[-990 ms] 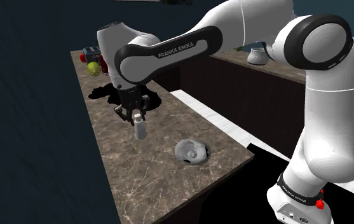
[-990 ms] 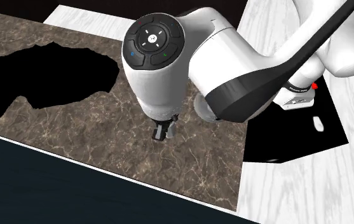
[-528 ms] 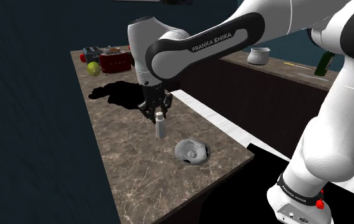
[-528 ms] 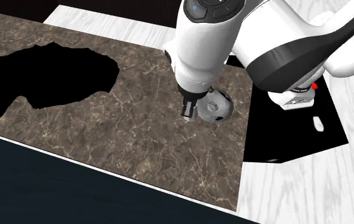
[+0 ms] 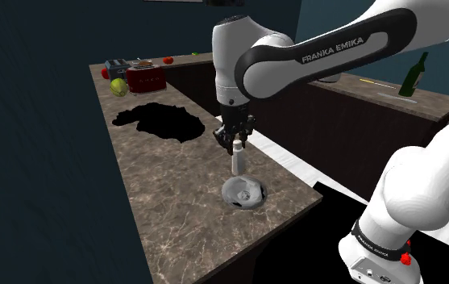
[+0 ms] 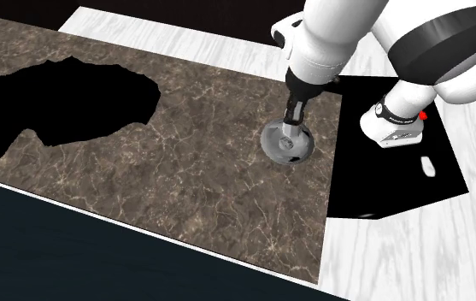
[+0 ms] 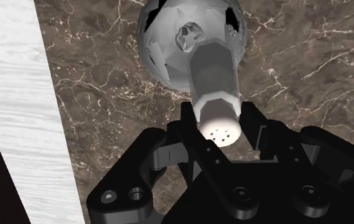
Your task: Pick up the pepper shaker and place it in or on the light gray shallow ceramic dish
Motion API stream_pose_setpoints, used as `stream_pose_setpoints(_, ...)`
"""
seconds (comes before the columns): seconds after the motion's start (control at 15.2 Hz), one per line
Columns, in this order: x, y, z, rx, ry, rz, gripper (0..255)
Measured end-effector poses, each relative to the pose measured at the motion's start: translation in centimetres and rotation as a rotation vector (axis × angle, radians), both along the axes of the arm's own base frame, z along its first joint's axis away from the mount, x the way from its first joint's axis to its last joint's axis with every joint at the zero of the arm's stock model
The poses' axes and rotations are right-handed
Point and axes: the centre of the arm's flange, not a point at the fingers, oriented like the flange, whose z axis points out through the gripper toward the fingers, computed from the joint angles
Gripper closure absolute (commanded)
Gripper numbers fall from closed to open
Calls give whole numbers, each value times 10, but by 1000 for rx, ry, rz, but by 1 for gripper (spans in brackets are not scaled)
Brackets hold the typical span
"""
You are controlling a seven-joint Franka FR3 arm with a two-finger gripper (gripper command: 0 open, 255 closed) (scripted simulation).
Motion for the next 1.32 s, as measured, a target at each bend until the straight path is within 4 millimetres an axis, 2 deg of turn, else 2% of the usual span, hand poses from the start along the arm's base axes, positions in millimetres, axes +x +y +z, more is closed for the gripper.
stream_pose_setpoints(0.13,-16,-13,3,0,0,0,255)
stream_pose_setpoints(0.26,-21,-17,-2,1,0,0,255)
stream_pose_setpoints(1.32,-23,-20,-86,1,1,1,255)
